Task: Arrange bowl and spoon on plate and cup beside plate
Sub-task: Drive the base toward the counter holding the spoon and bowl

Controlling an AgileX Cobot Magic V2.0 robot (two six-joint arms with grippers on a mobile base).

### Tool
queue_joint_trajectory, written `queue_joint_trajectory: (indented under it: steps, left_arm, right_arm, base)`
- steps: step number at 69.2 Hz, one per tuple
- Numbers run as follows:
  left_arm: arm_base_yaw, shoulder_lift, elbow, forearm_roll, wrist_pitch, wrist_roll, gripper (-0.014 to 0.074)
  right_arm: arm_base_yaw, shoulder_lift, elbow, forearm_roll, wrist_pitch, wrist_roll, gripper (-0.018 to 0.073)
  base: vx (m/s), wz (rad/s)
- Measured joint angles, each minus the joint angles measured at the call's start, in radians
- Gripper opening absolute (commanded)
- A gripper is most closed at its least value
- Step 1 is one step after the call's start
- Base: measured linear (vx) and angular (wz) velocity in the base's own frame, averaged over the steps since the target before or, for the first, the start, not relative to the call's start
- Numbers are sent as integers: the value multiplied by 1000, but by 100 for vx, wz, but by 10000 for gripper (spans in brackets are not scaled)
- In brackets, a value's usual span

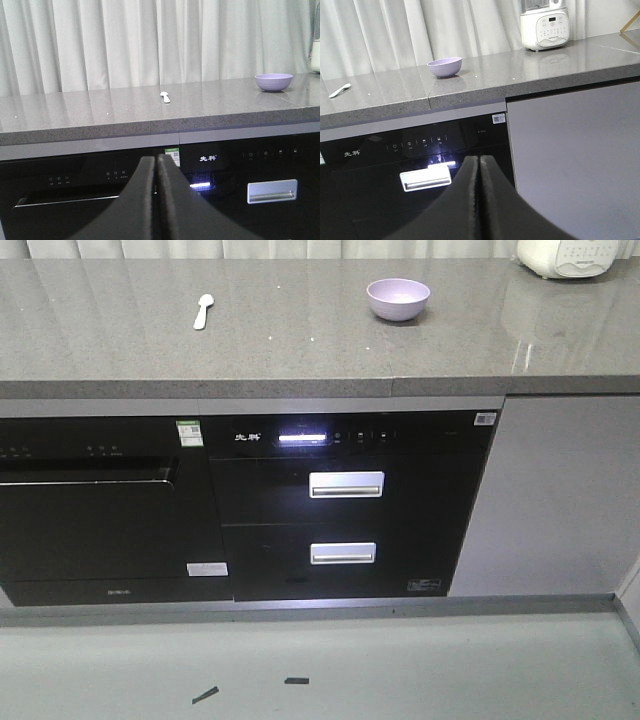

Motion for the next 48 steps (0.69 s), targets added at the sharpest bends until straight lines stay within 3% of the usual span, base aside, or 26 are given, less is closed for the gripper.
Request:
queue_joint_trajectory:
  steps: [48]
  left_arm:
    - [0,0,0,0,0,0,-6]
  right_arm:
    - [0,0,0,0,0,0,-11]
  base:
    - [24,-2]
